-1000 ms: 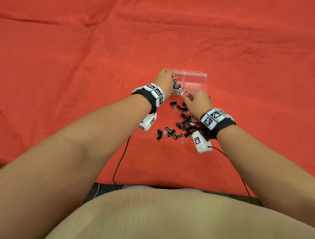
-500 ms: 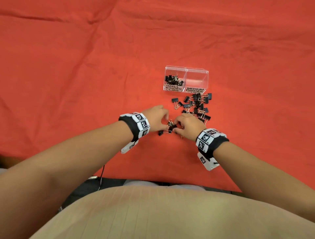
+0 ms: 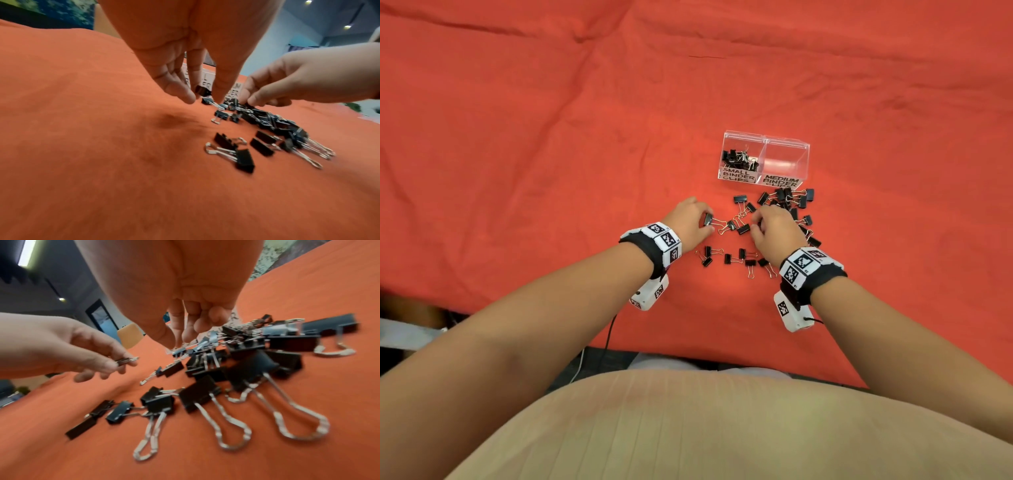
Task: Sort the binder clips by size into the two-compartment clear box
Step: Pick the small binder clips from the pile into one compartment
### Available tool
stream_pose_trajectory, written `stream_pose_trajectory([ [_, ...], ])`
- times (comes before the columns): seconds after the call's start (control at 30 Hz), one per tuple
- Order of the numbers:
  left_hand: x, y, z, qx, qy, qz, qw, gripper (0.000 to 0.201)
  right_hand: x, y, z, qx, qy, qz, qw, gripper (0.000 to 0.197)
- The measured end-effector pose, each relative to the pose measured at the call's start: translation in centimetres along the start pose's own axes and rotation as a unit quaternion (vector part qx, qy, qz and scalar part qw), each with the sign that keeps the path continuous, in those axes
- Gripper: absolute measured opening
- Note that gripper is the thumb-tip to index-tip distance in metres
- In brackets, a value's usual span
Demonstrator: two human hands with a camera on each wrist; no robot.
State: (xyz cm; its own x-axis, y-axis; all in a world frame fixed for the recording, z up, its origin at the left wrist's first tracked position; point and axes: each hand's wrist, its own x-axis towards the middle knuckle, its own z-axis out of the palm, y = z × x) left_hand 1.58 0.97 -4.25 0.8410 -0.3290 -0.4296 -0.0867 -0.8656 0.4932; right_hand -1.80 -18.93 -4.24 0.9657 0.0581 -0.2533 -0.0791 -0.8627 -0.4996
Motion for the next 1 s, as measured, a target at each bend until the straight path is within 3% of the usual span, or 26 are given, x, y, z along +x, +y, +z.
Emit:
stream_pose_trajectory([
  [0.17,0.2,-0.9,0.2,0.029,0.014,-0.022,0.999,0.047,0.8,-1.8,1.2,-0.057,-0.032,-0.059,0.996,0.029],
  [0.33,-1.3,-0.9,1.0,0.046,0.061,0.042,0.996,0.032,1.7,-2.0,2.1,-0.085,-0.075,-0.055,0.992,0.032],
  [0.5,-1.9,0.0,2.0,0.112,-0.024,0.063,0.991,0.034,1.8,-1.8,1.9,-0.022,-0.036,-0.033,0.999,0.014],
  [0.6,-1.6,0.2,2.2,0.121,-0.049,0.048,0.990,0.031,1.6,-1.6,0.9,0.074,-0.023,0.025,0.997,0.010],
  [0.77,-1.2,0.6,2.3,0.081,-0.048,0.044,0.995,0.016,0.7,-0.8,-0.2,0.284,-0.091,0.112,0.948,0.016],
  [0.93,-1.2,0.2,1.7,-0.012,-0.029,0.023,0.999,0.015,0.1,-1.2,-0.1,0.463,-0.141,0.199,0.852,0.023],
  [0.97,-1.2,0.1,1.4,-0.024,-0.029,0.023,0.999,0.019,0.0,-1.4,0.0,0.470,-0.151,0.205,0.845,0.021],
  [1.0,-1.1,0.0,1.1,-0.027,-0.036,0.027,0.999,0.024,-0.3,-1.6,0.1,0.447,-0.161,0.200,0.857,0.017],
])
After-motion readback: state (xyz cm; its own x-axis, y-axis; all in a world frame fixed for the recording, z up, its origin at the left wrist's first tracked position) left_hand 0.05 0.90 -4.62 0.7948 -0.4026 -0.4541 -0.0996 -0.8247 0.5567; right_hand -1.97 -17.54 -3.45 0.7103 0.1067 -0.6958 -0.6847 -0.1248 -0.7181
